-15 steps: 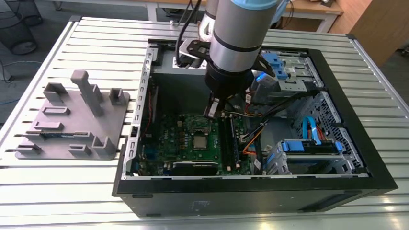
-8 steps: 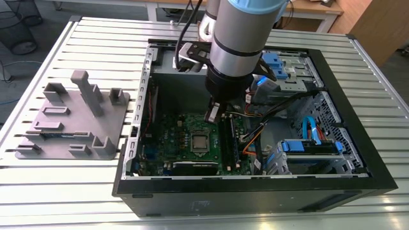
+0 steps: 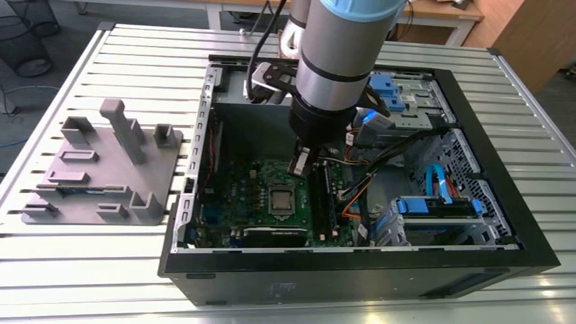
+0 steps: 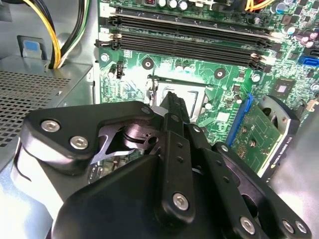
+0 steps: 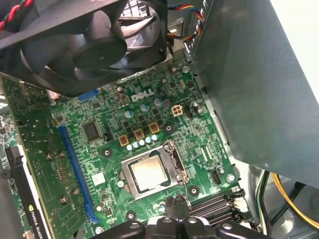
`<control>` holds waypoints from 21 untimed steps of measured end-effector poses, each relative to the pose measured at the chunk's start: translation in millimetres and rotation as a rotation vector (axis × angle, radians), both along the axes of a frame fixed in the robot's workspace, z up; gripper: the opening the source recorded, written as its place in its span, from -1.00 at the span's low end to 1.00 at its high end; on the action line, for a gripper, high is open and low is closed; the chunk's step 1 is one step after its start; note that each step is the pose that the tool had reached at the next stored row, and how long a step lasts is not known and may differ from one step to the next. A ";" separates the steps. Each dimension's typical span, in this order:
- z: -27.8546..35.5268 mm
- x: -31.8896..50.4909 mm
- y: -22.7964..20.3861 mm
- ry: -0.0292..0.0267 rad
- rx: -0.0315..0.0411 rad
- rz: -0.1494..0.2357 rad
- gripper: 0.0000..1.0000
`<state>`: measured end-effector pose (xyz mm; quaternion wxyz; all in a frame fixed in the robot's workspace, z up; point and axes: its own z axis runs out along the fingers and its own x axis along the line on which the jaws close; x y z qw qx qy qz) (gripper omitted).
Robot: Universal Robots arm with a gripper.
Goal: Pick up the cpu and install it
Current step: 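Close the cpu cover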
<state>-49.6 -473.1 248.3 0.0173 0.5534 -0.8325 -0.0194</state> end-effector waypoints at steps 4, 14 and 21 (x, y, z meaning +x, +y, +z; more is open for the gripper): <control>-1.4 -0.1 4.2 -0.0015 -0.0002 0.000 -0.79; -5.3 -0.1 16.9 -0.0063 0.0029 0.000 -0.79; -7.8 -0.1 22.6 -0.0092 0.0117 0.000 -0.79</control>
